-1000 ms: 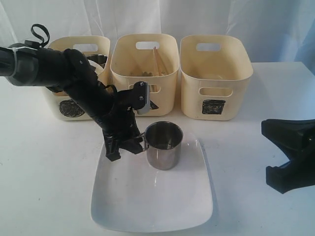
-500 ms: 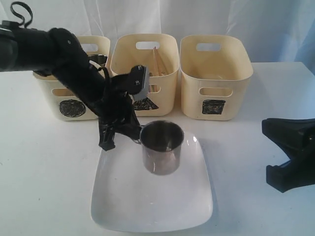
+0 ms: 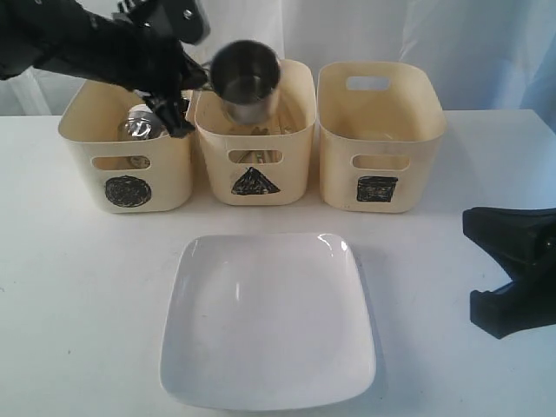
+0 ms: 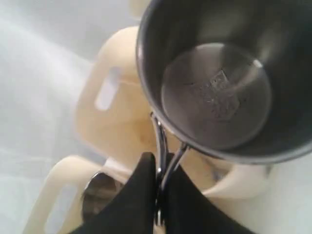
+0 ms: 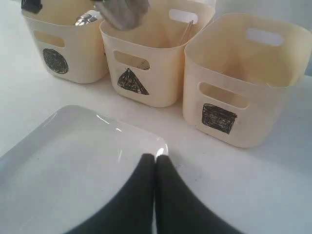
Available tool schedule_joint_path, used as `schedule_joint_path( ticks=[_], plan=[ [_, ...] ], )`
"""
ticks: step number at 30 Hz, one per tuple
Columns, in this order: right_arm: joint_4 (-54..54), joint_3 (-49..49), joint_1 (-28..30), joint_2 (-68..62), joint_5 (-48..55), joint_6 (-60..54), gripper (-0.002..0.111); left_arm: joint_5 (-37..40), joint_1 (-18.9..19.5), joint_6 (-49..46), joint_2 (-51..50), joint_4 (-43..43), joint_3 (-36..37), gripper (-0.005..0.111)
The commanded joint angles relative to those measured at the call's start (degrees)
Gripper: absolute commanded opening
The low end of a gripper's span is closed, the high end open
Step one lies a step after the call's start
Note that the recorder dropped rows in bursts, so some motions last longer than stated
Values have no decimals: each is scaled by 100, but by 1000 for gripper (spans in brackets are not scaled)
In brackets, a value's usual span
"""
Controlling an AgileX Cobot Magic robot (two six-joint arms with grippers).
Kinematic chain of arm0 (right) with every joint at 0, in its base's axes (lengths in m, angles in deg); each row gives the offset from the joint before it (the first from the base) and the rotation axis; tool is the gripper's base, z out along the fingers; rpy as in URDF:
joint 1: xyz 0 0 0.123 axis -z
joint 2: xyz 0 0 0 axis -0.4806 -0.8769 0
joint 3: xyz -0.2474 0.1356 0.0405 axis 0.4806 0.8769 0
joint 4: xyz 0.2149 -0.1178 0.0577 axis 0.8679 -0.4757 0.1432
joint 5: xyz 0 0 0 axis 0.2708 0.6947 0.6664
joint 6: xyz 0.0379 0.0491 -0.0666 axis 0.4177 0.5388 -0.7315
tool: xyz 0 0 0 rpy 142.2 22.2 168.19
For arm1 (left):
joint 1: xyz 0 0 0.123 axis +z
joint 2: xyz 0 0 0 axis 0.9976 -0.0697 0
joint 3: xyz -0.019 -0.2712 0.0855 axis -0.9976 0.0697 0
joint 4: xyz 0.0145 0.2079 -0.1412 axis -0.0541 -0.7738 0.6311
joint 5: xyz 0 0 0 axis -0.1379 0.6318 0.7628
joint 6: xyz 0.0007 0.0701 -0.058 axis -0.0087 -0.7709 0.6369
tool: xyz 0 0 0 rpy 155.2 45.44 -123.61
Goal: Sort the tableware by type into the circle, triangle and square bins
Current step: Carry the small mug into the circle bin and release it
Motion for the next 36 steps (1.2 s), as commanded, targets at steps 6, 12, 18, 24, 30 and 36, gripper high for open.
schedule_joint_path(
  ticks=[6,12,18,24,30,36],
  plan=[
    [-65,24,-6,23,-80,14,0,-570,1529,1539,63,100,24,0],
    [-65,24,-6,23,-173,14,0,27,2021,1549,50,62,24,0],
    [-65,24,-6,23,-275,14,0,439,2047,1370,-225,35,24,0],
    [-65,24,-6,23,-242,14,0,931,2047,1384,-529,35,24,0],
    [-65,24,-6,23,-242,14,0,1318,2047,1384,-518,24,24,2],
    [-65,24,-6,23,-242,14,0,1544,2047,1440,-518,24,24,36]
  ],
)
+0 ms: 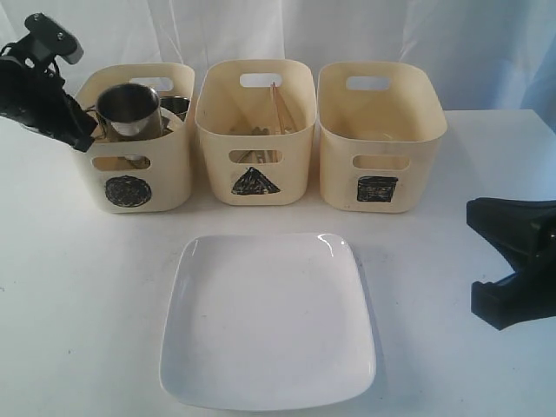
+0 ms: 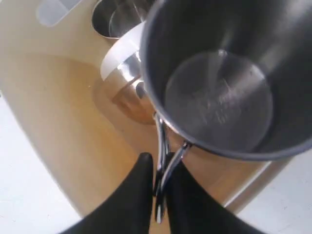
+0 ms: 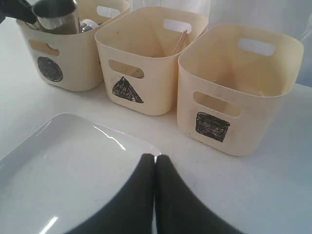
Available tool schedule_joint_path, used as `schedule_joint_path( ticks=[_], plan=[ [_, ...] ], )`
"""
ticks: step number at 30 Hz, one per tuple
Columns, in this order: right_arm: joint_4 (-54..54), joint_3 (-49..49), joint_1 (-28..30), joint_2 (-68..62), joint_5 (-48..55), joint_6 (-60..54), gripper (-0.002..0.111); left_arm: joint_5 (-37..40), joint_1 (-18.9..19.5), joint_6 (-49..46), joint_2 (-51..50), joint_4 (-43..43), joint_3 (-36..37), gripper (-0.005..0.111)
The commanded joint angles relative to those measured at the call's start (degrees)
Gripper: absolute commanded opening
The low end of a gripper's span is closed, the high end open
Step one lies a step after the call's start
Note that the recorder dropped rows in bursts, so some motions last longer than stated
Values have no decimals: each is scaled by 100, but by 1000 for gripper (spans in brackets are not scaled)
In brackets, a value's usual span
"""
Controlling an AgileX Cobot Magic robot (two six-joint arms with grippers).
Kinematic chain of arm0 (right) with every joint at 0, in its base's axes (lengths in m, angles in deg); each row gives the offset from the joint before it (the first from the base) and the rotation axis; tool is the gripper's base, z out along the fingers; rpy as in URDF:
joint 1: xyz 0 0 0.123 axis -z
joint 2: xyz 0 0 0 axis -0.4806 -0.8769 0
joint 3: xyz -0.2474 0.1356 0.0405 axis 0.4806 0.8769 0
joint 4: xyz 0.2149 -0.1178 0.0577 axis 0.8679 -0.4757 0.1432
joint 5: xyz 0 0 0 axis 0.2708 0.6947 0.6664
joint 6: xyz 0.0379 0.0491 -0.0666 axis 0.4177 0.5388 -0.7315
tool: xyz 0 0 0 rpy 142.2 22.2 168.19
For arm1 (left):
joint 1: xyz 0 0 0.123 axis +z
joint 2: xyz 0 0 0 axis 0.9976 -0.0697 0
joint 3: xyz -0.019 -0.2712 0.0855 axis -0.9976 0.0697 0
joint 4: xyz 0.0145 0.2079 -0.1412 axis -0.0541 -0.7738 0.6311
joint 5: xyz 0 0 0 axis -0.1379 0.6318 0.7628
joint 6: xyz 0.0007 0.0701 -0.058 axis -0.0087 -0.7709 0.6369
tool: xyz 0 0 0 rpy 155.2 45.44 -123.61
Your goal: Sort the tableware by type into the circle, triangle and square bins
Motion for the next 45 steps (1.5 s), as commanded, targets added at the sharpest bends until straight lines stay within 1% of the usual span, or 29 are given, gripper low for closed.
schedule_joint_path(
  ticks=[1,2,4,10,15,17,18,20,23,24,30,34,38,42,45],
  plan=[
    [-16,24,-6,23,-46,14,0,164,-1,130,67,82,24,41],
    [-16,24,-6,23,-46,14,0,147,-1,229,67,82,24,46],
    [-16,24,-6,23,-46,14,0,137,9,433,67,82,24,50],
    [-16,24,-6,23,-46,14,0,86,9,501,256,82,24,50],
    [-16,24,-6,23,-46,14,0,-129,9,501,679,82,24,49],
    [-16,24,-6,23,-46,14,0,-168,9,501,864,82,24,44],
    [-16,24,-6,23,-46,14,0,-168,9,501,951,82,24,39],
    [-16,24,-6,23,-46,14,0,-155,9,501,1104,82,24,26],
    [-16,24,-6,23,-46,14,0,-3,9,501,1308,82,24,4],
    [-16,24,-6,23,-46,14,0,76,9,501,1373,82,24,0],
    [-16,24,-6,23,-36,14,0,470,9,1020,1715,188,24,0],
    [-16,24,-6,23,-14,14,0,872,9,1078,1950,686,35,0],
    [-16,24,-6,23,-14,14,0,1253,9,708,2204,1396,72,0],
    [-16,24,-6,23,-14,14,0,1187,9,-16,2585,2303,475,0],
    [-16,24,-6,23,-14,14,0,1059,9,-339,2900,2640,932,0]
  ],
)
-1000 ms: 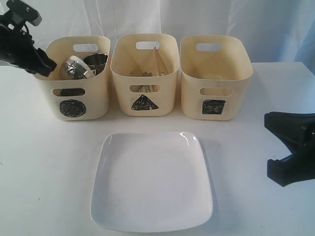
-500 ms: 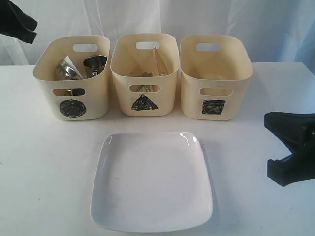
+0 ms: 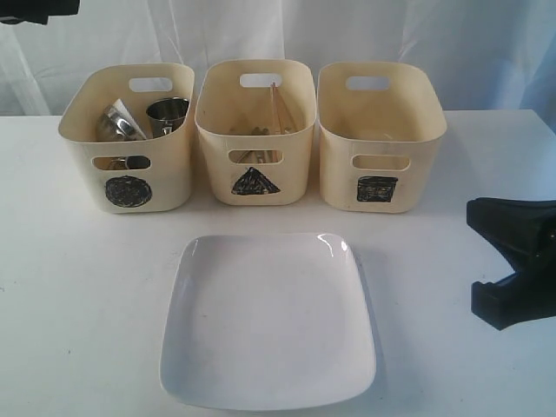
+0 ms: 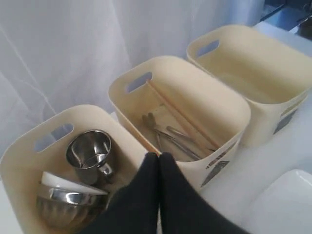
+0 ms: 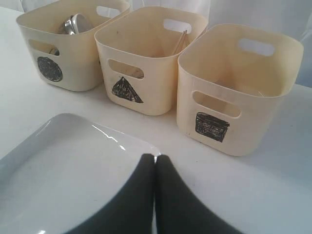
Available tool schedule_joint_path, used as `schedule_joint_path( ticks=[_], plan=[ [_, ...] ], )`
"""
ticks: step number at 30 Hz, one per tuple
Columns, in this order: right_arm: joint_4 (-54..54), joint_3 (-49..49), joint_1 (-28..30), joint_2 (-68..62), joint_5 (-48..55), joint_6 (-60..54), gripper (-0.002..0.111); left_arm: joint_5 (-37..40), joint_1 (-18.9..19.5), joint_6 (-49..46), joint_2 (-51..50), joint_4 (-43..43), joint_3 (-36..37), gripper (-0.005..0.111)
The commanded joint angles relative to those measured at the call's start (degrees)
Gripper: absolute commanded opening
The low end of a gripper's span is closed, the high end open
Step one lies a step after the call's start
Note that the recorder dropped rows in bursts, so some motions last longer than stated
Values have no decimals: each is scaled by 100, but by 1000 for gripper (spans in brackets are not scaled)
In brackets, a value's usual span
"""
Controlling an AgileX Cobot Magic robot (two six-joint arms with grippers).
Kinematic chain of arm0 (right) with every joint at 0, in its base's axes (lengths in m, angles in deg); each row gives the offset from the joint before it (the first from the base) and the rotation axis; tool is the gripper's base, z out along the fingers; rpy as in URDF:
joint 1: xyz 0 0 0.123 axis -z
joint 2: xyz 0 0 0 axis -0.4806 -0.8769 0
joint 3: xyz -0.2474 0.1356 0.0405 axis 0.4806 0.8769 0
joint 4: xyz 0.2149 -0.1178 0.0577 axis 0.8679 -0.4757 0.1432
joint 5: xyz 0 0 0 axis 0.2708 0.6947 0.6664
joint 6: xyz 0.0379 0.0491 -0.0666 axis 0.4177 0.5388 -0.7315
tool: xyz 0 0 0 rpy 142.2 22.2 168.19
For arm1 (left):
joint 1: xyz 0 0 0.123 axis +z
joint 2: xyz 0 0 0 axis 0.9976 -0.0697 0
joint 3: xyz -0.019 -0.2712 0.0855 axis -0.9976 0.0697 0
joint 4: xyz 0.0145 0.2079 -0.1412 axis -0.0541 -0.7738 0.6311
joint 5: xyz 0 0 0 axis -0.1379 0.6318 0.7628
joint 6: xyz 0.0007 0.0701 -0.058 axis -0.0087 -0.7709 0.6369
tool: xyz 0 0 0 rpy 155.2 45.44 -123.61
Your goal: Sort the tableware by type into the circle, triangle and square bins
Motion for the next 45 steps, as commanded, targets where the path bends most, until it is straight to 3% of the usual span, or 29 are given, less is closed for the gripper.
schedule_joint_path(
  ticks=[1,5,8,12,16,19,21,31,34,38,40,45],
  plan=[
    [-3,24,-6,23,-4,14,0,-53,9,-588,541,749,681,0],
    [-3,24,-6,23,-4,14,0,-280,9,-940,1111,1159,1622,0],
    [-3,24,-6,23,-4,14,0,-352,9,-1744,1773,2187,2694,0],
    [-3,24,-6,23,-4,14,0,-312,9,-2224,2522,2802,3641,0],
    [13,24,-6,-51,576,748,0,36,9,-2224,3082,2971,4242,0],
    [-7,1,-6,-658,1303,2054,0,365,9,-1647,3331,2971,4692,0],
    [-7,-64,-6,-1259,1329,2214,0,448,9,-1295,3383,2960,4959,0],
    [-7,-966,-6,-3223,1629,1999,2,597,9,-493,3383,2366,5225,0],
    [-7,-1230,-6,-3586,1657,1683,15,788,9,-443,3383,2300,5225,0],
    [-7,-1493,-6,-4046,1632,1669,47,934,9,-392,3383,2285,5225,0],
    [-7,-1576,-6,-4272,1598,1669,56,955,9,-379,3383,2285,5225,0],
    [5,-1686,-6,-4908,1348,1680,53,1089,9,-357,3383,2285,5225,0]
  ],
)
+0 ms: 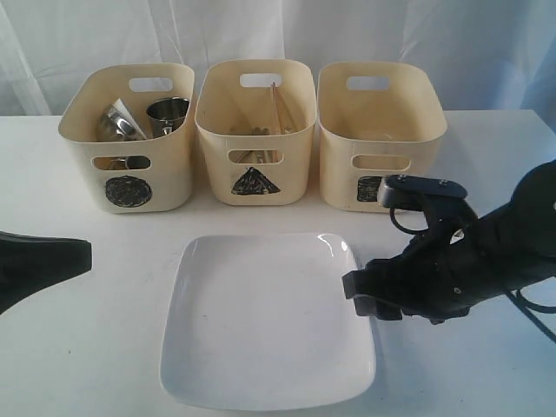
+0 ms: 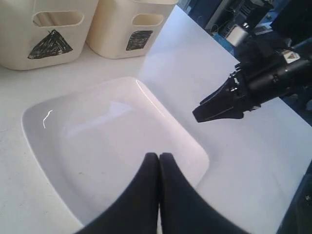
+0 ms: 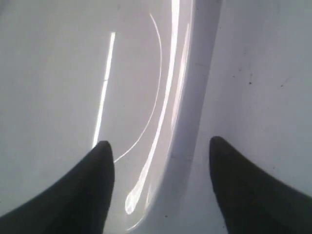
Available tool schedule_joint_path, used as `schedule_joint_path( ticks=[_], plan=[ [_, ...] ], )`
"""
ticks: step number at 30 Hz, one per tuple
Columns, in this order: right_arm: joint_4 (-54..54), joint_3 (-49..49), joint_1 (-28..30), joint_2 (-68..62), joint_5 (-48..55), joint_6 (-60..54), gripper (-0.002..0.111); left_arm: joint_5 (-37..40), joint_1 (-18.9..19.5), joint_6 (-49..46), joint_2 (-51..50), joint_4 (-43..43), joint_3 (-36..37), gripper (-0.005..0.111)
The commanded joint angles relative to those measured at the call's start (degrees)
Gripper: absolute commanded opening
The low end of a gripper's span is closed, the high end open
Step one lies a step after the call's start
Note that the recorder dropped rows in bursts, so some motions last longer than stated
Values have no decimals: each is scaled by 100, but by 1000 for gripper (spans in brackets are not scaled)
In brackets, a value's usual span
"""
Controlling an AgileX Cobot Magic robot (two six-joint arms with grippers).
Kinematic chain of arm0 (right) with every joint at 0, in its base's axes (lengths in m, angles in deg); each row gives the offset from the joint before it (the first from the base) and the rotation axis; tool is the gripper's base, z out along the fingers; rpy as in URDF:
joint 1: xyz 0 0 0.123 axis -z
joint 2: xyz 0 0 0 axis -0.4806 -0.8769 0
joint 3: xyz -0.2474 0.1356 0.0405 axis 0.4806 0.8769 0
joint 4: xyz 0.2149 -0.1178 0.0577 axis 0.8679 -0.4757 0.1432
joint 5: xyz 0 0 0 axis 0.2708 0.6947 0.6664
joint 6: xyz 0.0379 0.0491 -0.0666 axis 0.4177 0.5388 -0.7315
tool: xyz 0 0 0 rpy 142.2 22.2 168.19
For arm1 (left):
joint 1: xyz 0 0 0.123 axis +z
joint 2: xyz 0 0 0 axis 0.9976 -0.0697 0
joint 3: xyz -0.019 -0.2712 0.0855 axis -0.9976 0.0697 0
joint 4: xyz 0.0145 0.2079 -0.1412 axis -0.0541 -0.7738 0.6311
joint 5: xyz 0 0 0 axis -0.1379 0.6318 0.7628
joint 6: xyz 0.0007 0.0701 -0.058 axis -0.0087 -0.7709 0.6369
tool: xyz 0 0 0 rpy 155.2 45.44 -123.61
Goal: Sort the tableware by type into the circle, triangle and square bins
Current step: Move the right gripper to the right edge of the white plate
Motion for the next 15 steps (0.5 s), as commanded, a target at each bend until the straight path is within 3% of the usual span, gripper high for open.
schedule_joint_path(
  ticks=[1,15],
  plan=[
    [4,-68,-6,-532,-312,-26,53,230,9,65,54,47,37,0],
    [379,-68,-6,-1259,-576,-30,47,325,9,175,54,47,37,0]
  ],
)
